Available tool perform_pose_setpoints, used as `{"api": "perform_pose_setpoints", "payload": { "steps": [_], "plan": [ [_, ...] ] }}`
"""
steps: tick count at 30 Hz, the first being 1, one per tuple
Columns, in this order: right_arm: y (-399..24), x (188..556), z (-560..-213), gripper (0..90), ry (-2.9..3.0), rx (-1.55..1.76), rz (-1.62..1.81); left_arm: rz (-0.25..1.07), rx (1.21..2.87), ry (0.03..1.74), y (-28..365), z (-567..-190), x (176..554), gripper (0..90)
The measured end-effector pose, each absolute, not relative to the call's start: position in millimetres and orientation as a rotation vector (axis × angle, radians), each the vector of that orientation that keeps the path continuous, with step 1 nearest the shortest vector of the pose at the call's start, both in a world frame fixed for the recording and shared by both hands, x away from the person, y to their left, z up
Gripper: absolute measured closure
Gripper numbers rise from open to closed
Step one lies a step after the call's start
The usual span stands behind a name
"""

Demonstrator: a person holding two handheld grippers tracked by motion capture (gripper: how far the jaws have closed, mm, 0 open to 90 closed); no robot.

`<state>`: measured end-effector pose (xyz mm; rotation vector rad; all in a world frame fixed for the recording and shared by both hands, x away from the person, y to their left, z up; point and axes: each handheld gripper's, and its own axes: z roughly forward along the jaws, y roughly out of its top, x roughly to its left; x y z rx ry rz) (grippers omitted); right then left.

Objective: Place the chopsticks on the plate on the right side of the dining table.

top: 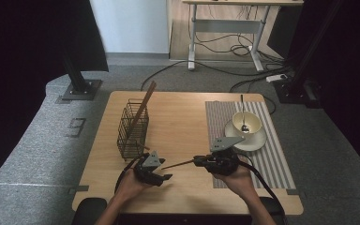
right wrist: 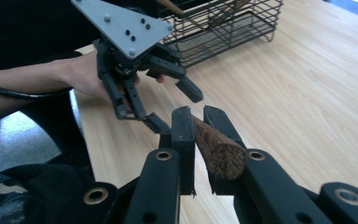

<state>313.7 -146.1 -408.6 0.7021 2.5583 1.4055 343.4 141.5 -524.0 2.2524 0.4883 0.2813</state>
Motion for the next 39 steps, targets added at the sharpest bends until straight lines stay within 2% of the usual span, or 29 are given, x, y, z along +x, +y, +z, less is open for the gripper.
{"api": "perform_pose_setpoints", "payload": {
  "steps": [7,9,14,19,33,35,36,37,38,39],
  "plan": [
    [-139.4,311.0,-412.5,82.2,2.581,0.681,1.414,0.278,2.234,0.441,140.0,-521.0,339.5,46.4],
    [-137.0,310.8,-414.3,82.1,2.589,0.681,1.414,0.267,2.226,0.422,139.9,-520.7,338.6,54.2],
    [-133.9,310.8,-416.4,82.1,2.602,0.676,1.415,0.249,2.213,0.405,141.0,-520.5,338.6,62.7],
    [-131.9,312.4,-416.9,82.1,2.607,0.683,1.413,0.221,2.206,0.36,142.1,-520.9,338.0,75.9],
    [-138.4,329.1,-414.6,75.5,2.579,0.761,1.439,0.227,2.239,0.201,134.4,-520.6,330.3,85.1],
    [-138.1,329.4,-414.6,70.9,2.57,0.762,1.428,0.21,2.237,0.206,134.9,-520.7,331.0,85.1],
    [-137.3,329.8,-414.2,59.8,2.552,0.775,1.418,0.206,2.24,0.208,135.1,-520.8,331.3,85.1],
    [-137.3,329.8,-414.2,59.8,2.552,0.775,1.418,0.201,2.242,0.209,135.3,-520.9,331.5,85.1],
    [-136.9,330.1,-413.8,55.9,2.546,0.785,1.426,0.195,2.243,0.212,135.4,-521.3,331.7,85.1],
    [-136.0,330.4,-412.5,48.0,2.52,0.802,1.419,0.184,2.245,0.218,135.1,-522.0,332.0,85.1]
  ]
}}
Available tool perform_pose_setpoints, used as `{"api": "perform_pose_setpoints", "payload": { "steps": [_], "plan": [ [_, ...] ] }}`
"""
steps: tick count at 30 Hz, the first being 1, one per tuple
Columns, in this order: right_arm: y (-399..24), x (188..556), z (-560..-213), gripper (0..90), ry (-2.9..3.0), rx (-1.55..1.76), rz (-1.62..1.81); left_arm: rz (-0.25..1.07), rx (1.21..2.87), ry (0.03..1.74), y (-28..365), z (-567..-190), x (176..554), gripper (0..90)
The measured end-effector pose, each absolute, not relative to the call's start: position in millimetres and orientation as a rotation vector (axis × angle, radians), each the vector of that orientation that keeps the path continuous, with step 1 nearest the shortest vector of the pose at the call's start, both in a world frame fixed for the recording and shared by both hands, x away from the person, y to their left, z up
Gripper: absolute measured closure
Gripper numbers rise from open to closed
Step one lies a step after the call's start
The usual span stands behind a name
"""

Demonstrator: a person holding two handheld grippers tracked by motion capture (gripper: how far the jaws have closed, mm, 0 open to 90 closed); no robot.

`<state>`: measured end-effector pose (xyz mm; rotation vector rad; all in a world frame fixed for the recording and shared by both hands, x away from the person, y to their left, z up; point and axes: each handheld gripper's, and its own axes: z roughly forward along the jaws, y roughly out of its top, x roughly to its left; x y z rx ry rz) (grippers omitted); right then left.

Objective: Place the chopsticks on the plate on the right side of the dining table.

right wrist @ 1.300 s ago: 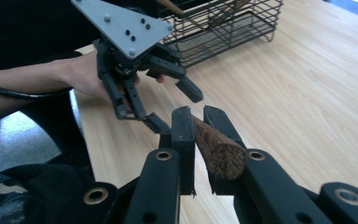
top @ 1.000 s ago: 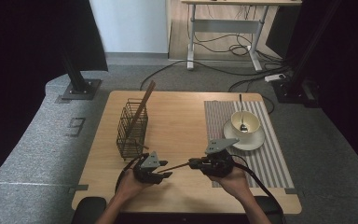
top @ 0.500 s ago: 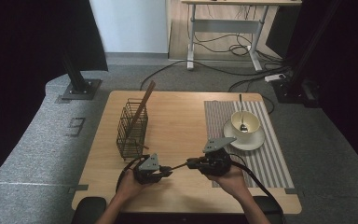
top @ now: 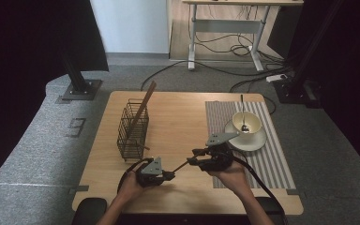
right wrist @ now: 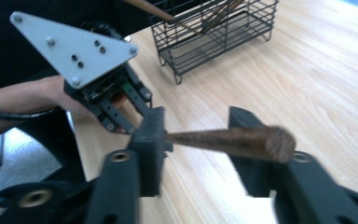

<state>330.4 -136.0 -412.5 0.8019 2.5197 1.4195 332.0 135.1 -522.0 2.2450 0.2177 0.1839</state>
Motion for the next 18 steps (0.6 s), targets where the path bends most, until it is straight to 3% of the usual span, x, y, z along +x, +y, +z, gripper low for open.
{"api": "perform_pose_setpoints", "payload": {
  "steps": [9,18],
  "plan": [
    [-126.7,335.2,-406.8,32.4,2.375,0.823,1.294,0.153,2.255,0.237,134.5,-524.5,333.1,84.9],
    [-130.8,341.4,-416.1,30.8,2.356,0.851,1.192,0.158,2.241,0.25,137.5,-523.9,333.9,85.0]
  ]
}}
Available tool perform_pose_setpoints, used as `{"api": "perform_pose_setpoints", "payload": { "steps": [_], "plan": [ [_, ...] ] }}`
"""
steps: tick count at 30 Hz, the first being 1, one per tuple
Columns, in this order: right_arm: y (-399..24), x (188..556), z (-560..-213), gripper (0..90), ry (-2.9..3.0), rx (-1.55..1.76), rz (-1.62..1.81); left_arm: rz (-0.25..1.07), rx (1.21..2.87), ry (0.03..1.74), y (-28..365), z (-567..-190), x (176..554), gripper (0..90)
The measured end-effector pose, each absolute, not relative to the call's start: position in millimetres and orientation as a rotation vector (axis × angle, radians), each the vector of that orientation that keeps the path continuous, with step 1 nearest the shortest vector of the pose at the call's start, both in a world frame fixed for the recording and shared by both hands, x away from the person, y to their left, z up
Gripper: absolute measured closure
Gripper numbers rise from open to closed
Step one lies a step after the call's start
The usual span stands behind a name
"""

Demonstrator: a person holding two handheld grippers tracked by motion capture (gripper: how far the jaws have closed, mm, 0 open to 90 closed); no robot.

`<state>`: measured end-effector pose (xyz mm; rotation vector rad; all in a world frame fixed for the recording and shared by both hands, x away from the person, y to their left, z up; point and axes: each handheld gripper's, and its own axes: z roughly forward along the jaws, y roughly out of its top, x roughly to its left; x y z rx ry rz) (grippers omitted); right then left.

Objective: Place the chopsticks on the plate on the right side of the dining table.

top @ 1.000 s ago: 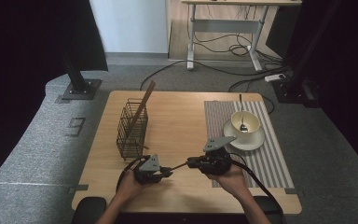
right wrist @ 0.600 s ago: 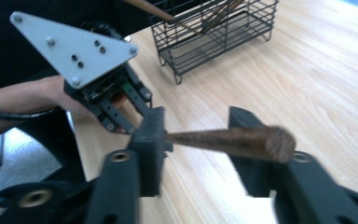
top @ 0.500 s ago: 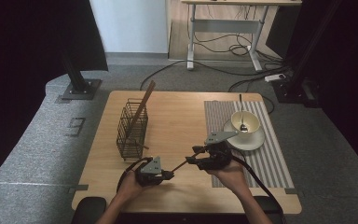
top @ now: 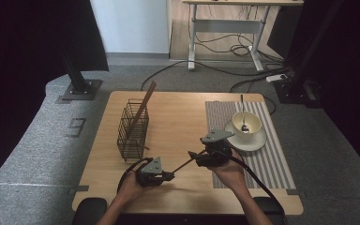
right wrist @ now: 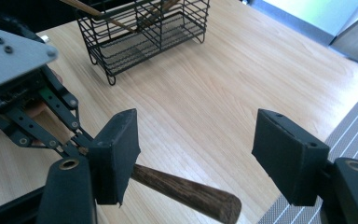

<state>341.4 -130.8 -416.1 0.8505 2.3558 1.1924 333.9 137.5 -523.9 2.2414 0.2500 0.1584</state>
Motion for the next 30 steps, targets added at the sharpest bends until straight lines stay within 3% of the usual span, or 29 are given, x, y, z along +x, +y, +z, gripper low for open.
{"api": "perform_pose_setpoints", "payload": {
  "steps": [12,25,30],
  "plan": [
    [-160.0,349.6,-446.1,30.8,2.359,0.979,1.139,0.173,2.205,0.225,143.5,-517.7,332.6,84.6],
    [-160.7,337.2,-437.9,25.6,2.462,0.889,1.144,0.095,2.285,0.217,135.8,-525.9,333.5,84.7],
    [-155.4,332.3,-441.5,29.1,2.536,0.842,1.127,0.071,2.312,0.207,133.9,-527.6,333.5,84.7]
  ]
}}
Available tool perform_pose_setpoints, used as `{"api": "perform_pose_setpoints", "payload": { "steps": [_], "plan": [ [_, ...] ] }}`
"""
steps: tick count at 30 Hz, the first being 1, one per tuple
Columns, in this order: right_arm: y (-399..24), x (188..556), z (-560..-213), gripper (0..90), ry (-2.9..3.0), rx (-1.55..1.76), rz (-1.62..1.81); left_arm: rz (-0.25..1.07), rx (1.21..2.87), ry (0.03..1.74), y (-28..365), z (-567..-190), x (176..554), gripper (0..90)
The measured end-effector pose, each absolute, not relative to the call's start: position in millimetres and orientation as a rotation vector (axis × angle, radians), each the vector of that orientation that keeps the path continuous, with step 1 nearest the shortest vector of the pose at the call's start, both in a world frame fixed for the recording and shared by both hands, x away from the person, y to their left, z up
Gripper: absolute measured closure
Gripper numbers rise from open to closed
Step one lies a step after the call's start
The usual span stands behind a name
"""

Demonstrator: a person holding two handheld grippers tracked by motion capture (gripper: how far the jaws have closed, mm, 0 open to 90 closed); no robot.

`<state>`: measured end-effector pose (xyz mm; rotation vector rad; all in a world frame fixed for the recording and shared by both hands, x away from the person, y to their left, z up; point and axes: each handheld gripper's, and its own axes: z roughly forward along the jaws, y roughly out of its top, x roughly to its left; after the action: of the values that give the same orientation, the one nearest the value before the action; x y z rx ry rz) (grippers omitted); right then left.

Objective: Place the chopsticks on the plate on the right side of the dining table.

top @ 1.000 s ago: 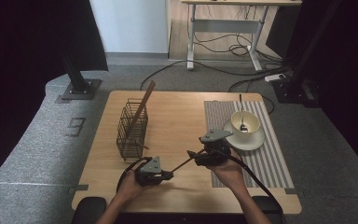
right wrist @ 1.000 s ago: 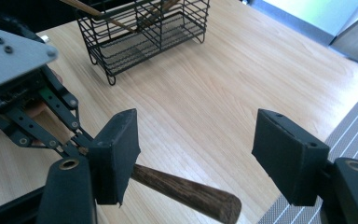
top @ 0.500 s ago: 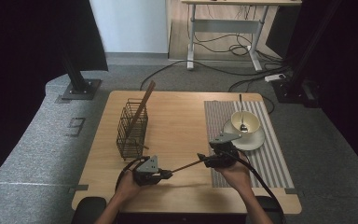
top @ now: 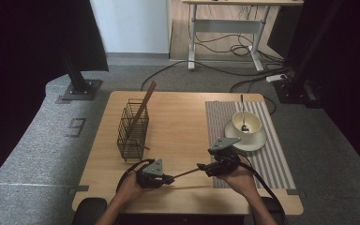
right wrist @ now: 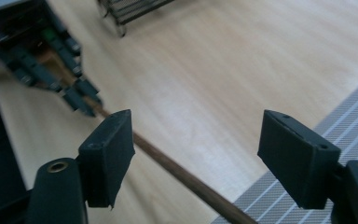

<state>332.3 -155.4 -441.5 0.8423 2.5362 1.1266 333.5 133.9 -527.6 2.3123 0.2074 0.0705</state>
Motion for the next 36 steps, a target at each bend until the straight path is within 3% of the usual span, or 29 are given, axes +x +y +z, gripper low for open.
{"api": "perform_pose_setpoints", "payload": {
  "steps": [3,19,36],
  "plan": [
    [-149.5,329.1,-446.5,37.6,2.605,0.779,1.074,0.059,2.327,0.191,133.6,-527.6,333.4,84.7],
    [-127.3,323.0,-470.2,57.6,2.772,0.547,0.808,0.049,2.366,0.137,130.1,-527.9,330.4,84.7],
    [-125.8,321.3,-472.7,71.2,2.856,0.431,0.72,0.083,2.376,0.122,130.4,-528.8,330.0,82.7]
  ]
}}
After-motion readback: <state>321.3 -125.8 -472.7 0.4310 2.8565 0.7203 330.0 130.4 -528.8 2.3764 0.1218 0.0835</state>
